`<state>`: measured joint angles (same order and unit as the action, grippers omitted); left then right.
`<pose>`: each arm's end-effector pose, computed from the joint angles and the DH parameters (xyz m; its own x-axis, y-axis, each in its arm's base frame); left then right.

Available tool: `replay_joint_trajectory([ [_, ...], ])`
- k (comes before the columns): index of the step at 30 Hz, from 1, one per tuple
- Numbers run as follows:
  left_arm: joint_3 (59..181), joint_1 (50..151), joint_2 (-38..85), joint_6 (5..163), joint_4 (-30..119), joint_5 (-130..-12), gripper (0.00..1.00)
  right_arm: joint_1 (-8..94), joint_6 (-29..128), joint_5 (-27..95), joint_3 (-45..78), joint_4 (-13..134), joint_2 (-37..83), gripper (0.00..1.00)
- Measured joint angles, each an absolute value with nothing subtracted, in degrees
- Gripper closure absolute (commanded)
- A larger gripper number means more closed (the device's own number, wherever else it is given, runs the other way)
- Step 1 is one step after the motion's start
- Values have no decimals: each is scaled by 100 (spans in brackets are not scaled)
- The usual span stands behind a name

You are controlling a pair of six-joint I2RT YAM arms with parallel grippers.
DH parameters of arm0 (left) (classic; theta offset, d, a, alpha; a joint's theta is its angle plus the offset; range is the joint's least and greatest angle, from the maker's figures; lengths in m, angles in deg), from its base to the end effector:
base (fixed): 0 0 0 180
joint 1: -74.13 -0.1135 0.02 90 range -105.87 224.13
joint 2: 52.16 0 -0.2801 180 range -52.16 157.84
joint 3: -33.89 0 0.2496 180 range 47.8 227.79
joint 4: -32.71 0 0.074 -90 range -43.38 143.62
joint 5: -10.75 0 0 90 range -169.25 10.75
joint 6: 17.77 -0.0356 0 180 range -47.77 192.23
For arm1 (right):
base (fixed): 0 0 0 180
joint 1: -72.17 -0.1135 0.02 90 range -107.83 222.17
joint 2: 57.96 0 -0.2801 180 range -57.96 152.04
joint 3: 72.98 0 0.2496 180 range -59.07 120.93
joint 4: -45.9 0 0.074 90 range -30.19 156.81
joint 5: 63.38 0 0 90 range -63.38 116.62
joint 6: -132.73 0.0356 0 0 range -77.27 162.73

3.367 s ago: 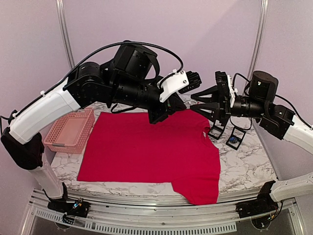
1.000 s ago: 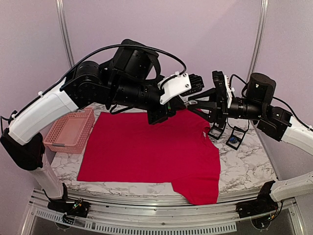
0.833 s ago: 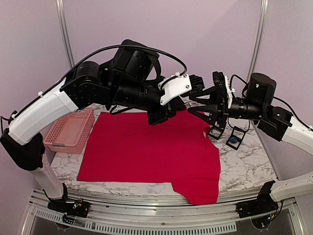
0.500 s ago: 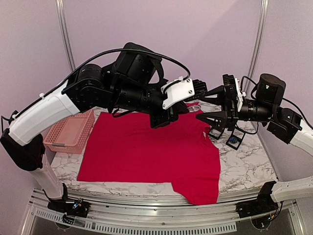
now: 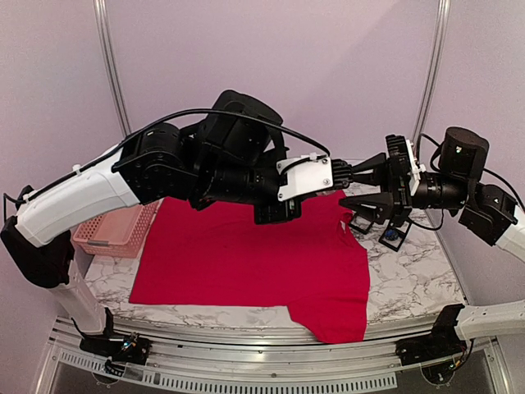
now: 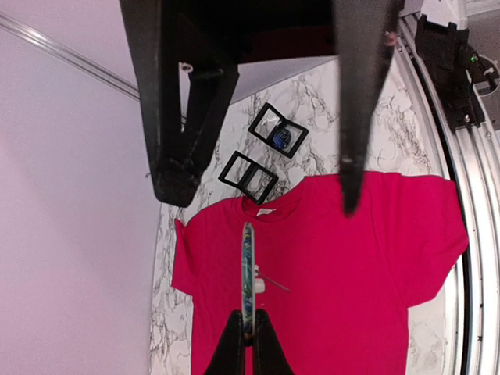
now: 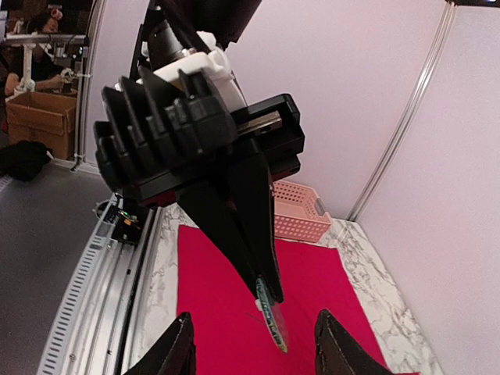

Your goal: Pin the brooch onto the clothing

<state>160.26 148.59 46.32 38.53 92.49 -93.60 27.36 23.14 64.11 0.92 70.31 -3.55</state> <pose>0.1087 -0.3580 0.4500 0.3689 0.6799 -0.6337 0.8082 0.1022 0.5800 0.1225 0.1522 0.4158 0.2744 -0.1024 -0.9561 -0.9525 0.1075 -0.2849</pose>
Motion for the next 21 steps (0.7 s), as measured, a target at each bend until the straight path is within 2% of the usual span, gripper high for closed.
replay_joint_trajectory([
  [6, 15954, 15016, 4614, 3665, 9220, -9522, 100, 2736, 2417, 6055, -96, 6583, -420, 71],
  [12, 15954, 15047, 4588, 3678, 9176, -9600, 100, 2736, 2456, 6199, -173, 6448, -322, 62],
  [14, 15954, 15049, 4588, 3689, 9170, -9622, 100, 2738, 2423, 6298, -186, 6472, -311, 62],
  [17, 15954, 15049, 4588, 3694, 9170, -9620, 100, 2738, 2340, 6387, -267, 6483, -342, 74],
  [21, 15954, 15053, 4588, 3689, 9172, -9576, 100, 2740, 2320, 6372, -326, 6459, -337, 82],
])
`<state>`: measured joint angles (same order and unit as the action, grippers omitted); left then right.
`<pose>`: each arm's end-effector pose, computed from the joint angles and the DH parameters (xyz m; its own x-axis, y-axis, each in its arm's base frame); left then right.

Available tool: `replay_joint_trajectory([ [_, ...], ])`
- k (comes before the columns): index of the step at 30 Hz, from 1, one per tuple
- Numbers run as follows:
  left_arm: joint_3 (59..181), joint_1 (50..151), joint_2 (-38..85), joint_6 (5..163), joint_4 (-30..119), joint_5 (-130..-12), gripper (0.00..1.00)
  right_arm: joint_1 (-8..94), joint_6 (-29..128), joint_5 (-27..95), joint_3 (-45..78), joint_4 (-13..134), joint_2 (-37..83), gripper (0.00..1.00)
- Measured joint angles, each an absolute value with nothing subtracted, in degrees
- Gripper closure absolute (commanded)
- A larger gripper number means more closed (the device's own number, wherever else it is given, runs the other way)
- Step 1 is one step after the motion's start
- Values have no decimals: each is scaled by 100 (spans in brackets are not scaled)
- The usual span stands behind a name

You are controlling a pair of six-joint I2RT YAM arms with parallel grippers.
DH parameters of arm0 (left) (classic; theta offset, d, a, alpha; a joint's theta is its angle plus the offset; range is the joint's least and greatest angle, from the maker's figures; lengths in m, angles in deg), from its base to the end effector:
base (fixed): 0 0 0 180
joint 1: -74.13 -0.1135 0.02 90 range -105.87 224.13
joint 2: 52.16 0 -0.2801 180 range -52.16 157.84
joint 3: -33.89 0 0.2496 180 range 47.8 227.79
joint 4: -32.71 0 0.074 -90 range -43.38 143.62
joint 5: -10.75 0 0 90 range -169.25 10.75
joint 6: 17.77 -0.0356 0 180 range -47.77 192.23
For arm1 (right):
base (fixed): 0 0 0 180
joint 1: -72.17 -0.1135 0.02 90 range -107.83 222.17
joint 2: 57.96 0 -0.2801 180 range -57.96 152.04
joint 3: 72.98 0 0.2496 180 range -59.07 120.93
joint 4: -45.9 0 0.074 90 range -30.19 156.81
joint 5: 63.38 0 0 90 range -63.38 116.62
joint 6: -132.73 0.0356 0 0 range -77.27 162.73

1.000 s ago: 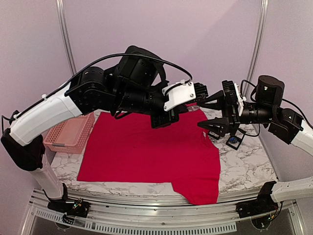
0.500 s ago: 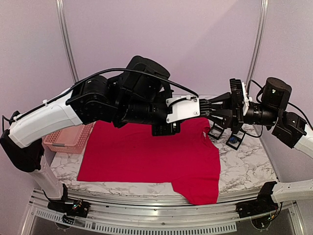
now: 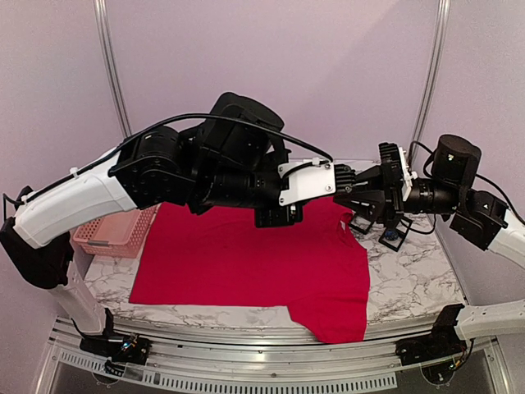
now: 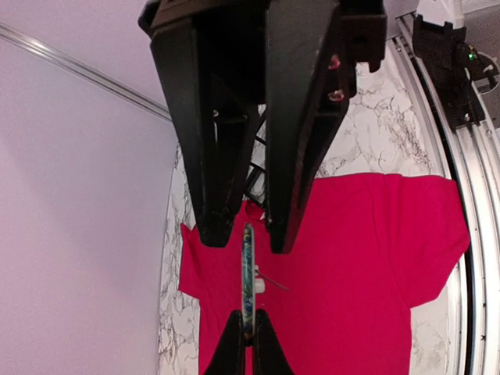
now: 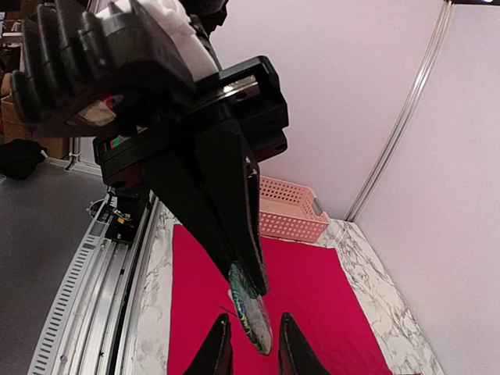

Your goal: Pin the brooch onto the clothing

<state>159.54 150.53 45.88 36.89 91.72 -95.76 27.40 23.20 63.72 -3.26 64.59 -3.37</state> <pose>0.0975 -0.3598 0.4502 0.4061 0.6799 -0.6106 0.7845 0.0833 0.6145 0.1275 0.1567 0.4006 0.2891 -0.0888 -0.9532 -0.9470 0.1194 -0.2984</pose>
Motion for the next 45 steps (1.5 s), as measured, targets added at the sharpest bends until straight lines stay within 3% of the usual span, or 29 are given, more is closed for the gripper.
replay_joint_trajectory([
  [8, 15954, 15067, 4577, 3740, 9218, -9537, 100, 2740, 2264, 6429, -326, 6343, -178, 100],
  [14, 15954, 15064, 4545, 3890, 9242, -9487, 100, 2738, 2167, 6532, -328, 6314, -169, 100],
  [18, 15954, 15067, 4545, 3932, 9222, -9561, 56, 2738, 2307, 6477, -346, 6242, -171, 100],
  [22, 15823, 15080, 4485, 3934, 9061, -9747, 30, 2747, 2596, 6064, -566, 6006, -219, 100],
  [26, 15595, 15078, 4372, 3974, 8914, -9946, 16, 2755, 2757, 5297, -990, 5742, -357, 100],
  [30, 15281, 14964, 4219, 4205, 8790, -9996, 14, 2755, 2760, 4475, -1401, 5377, -383, 100],
  [34, 14883, 14483, 4140, 4756, 8785, -9679, 19, 2832, 2445, 3760, -2005, 4791, -167, 100],
  [41, 14454, 12922, 4680, 5414, 8962, -8398, 24, 3614, 1877, 3789, -2785, 3888, 603, 100],
  [45, 14284, 12656, 5414, 5202, 9078, -7915, 32, 3689, 1652, 3793, -2877, 3302, 1127, 100],
])
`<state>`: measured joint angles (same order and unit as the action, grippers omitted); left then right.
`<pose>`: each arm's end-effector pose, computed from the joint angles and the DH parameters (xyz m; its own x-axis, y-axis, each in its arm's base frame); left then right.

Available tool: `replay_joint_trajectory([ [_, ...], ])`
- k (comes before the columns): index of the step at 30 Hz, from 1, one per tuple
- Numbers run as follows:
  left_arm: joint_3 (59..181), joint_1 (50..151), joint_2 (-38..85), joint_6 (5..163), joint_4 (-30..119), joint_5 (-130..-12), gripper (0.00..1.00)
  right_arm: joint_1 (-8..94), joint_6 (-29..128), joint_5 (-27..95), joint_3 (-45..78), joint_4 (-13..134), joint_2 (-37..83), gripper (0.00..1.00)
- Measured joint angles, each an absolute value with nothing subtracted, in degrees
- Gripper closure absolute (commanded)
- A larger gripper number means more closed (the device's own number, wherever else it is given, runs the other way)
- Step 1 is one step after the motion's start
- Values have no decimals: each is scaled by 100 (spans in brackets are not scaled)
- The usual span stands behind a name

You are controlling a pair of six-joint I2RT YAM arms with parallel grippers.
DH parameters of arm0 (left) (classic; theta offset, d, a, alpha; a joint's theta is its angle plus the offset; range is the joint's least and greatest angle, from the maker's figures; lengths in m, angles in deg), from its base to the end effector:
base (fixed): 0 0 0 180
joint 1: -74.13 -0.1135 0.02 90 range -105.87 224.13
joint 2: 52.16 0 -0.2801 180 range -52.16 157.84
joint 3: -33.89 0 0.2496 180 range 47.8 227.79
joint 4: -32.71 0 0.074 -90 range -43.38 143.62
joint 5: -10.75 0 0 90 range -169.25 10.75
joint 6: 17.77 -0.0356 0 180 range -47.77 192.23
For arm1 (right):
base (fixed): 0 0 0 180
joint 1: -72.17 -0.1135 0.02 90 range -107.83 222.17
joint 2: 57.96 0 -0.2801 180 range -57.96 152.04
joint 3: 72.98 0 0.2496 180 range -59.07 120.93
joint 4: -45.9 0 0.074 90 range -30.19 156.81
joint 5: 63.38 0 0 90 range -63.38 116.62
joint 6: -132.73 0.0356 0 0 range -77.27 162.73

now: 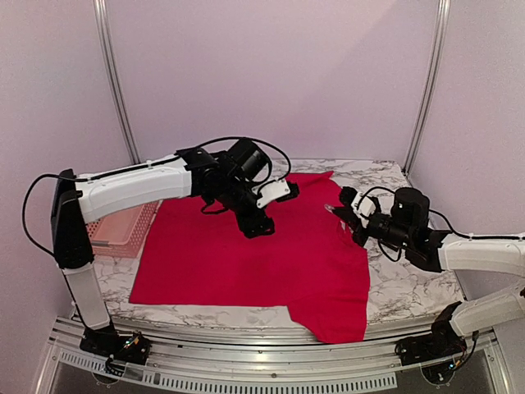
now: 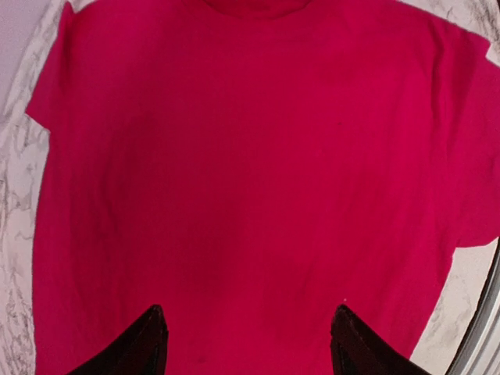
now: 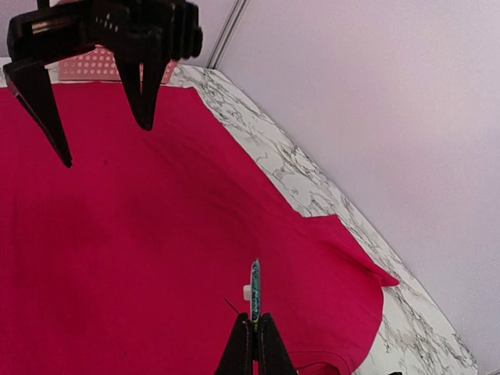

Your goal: Pin the brooch onto the clothing

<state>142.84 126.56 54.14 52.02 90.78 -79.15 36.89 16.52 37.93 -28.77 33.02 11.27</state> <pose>0.2500 -0.3251 0.3036 -0.1971 0.8228 -0.5331 0.9178 0.3460 0.1947 0.2028 0.1520 0.2469 0.1652 -0.4136 -0.8953 -0.7244 0.5652 -0.3948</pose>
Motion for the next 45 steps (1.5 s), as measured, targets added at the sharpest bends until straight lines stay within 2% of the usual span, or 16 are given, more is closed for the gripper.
replay_joint_trajectory([
  [6, 14245, 12376, 6542, 4723, 9157, -7688, 36, 3689, 1225, 3740, -3078, 2824, 1999, 100],
  [10, 14065, 11926, 6809, 4520, 9113, -7799, 38, 3689, 932, 3773, -3183, 2688, 2207, 100],
  [22, 12052, 11386, 5803, 4231, 7915, -8162, 38, 3568, 205, 3611, -3185, 2225, 2887, 100],
  [28, 11725, 11165, 5465, 3853, 8057, -8387, 37, 3435, -261, 3413, -3187, 1912, 3326, 100],
  [33, 12133, 11108, 5423, 3370, 9176, -8381, 36, 3295, -342, 3397, -3207, 1598, 3459, 100],
  [37, 12931, 11364, 5449, 3053, 9555, -7998, 42, 3201, -368, 3439, -3288, 1217, 3558, 100],
  [41, 13982, 12125, 5913, 3045, 9201, -7439, 46, 3166, -438, 3439, -3475, 787, 3693, 100],
  [45, 14208, 12555, 6547, 3414, 8344, -6739, 43, 3162, -567, 3424, -3674, 376, 3813, 100],
])
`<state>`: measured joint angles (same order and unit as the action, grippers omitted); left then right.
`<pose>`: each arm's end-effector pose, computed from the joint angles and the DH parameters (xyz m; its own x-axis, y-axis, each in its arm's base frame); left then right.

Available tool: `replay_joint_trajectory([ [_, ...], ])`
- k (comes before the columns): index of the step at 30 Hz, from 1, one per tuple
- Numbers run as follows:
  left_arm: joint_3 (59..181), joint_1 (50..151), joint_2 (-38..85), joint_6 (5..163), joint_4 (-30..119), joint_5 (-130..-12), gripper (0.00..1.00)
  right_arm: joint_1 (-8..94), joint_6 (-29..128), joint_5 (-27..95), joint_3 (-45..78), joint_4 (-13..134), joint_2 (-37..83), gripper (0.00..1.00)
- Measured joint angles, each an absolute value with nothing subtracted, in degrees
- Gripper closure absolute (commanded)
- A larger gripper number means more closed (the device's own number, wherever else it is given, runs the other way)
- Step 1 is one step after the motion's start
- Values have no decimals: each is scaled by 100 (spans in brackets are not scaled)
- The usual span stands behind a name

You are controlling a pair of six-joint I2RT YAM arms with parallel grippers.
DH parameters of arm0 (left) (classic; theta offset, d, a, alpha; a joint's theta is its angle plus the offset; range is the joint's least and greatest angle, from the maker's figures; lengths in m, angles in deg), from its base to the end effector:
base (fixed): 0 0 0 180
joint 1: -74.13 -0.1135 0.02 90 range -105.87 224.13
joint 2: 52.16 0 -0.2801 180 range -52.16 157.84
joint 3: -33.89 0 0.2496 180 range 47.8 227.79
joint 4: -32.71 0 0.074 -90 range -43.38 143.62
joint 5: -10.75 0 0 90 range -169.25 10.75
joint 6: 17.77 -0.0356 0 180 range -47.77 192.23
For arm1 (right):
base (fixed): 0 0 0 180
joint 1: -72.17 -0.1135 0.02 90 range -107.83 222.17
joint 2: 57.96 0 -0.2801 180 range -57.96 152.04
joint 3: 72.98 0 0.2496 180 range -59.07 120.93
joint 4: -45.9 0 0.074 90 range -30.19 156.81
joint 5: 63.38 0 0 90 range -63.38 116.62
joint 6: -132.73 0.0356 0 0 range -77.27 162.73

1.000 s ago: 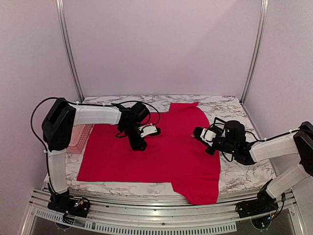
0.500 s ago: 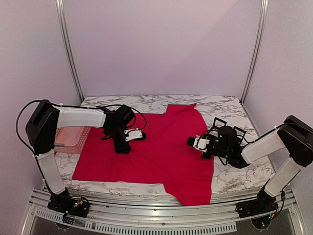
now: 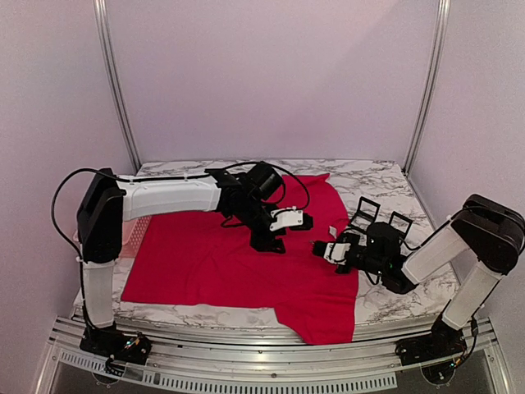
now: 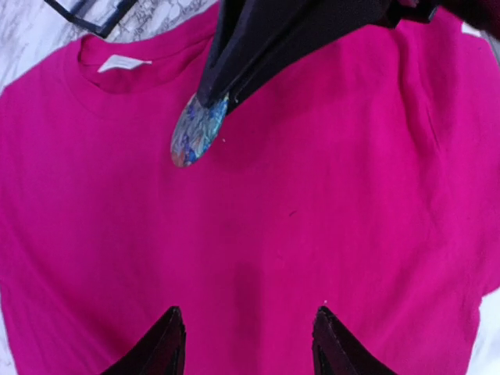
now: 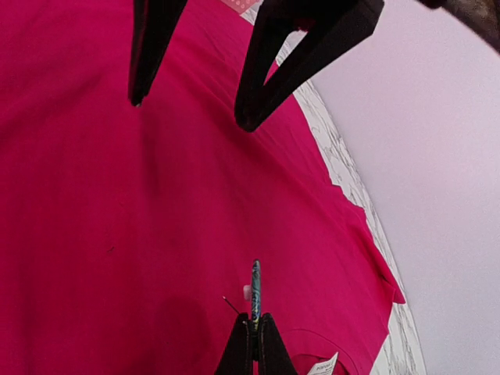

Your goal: Pin the brooch onto the clothing

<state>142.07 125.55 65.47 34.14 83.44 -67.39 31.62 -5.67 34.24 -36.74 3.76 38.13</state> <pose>0.2751 -0.3565 0.2262 0.0855 0.8610 -0.5014 0.9861 -0.0010 0.1664 0.2091 0.1851 0.1429 0.4002 -0.6331 -0.6626 -0.6644 0.2976 -0.6856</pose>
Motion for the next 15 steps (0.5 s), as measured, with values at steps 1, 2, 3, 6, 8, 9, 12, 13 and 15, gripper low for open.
replay_joint_trajectory([
  [1, 14164, 12577, 6678, 3451, 8173, -6599, 42, 3162, -608, 3426, -3714, 284, 3857, 100],
  [2, 14098, 12575, 6818, 3482, 7992, -6501, 41, 3162, -648, 3430, -3740, 232, 3892, 100],
  [3, 14052, 12566, 6955, 3495, 7850, -6440, 41, 3162, -716, 3443, -3751, 188, 3942, 100],
  [6, 14065, 12564, 7344, 3501, 7566, -6442, 44, 3162, -895, 3452, -3751, 94, 4085, 100],
  [8, 14155, 12557, 7480, 3543, 7439, -6414, 49, 3162, -998, 3452, -3766, -11, 4161, 100],
  [9, 14197, 12560, 7506, 3539, 7369, -6429, 52, 3162, -1037, 3450, -3777, -35, 4183, 100],
  [12, 14177, 12562, 7513, 3493, 7260, -6411, 60, 3155, -1140, 3450, -3777, -98, 4220, 100],
  [13, 14122, 12566, 7506, 3442, 7207, -6381, 61, 3140, -1164, 3450, -3777, -116, 4233, 100],
  [15, 13976, 12571, 7456, 3357, 7076, -6291, 61, 3096, -1207, 3450, -3777, -140, 4275, 100],
])
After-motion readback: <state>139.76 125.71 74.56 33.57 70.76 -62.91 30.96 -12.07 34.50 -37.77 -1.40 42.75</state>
